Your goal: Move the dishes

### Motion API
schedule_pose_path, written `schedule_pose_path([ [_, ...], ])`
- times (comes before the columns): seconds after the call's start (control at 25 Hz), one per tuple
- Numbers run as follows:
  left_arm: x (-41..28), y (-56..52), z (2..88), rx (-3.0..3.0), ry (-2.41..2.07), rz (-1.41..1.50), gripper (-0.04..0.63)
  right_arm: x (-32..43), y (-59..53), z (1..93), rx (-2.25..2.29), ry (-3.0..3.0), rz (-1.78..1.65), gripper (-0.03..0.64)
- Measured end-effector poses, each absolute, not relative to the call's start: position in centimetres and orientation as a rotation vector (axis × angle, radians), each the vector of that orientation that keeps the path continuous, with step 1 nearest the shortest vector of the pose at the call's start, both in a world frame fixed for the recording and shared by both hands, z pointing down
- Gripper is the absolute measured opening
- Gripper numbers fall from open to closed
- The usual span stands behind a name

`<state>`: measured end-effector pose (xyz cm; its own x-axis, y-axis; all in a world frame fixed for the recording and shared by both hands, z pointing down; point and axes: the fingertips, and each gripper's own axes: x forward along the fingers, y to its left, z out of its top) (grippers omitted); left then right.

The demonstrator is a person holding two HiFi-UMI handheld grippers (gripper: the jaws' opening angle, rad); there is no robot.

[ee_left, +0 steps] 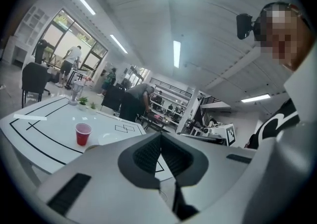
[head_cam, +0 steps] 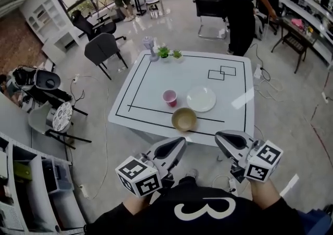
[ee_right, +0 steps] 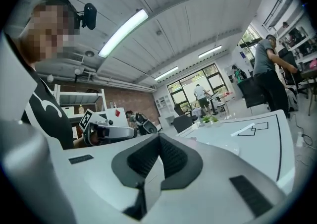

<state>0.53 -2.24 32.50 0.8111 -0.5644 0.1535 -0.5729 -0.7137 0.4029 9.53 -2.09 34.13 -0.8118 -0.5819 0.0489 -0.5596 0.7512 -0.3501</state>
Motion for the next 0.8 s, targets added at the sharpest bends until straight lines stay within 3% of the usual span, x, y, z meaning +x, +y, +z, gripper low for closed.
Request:
schedule_pose_path([
  [0.8,3.4,5.1,30.3,2.644,-0.803,-0.041,0.003,11.9,5.6,31.5,-0.918,2.870,-0.477,0.008],
])
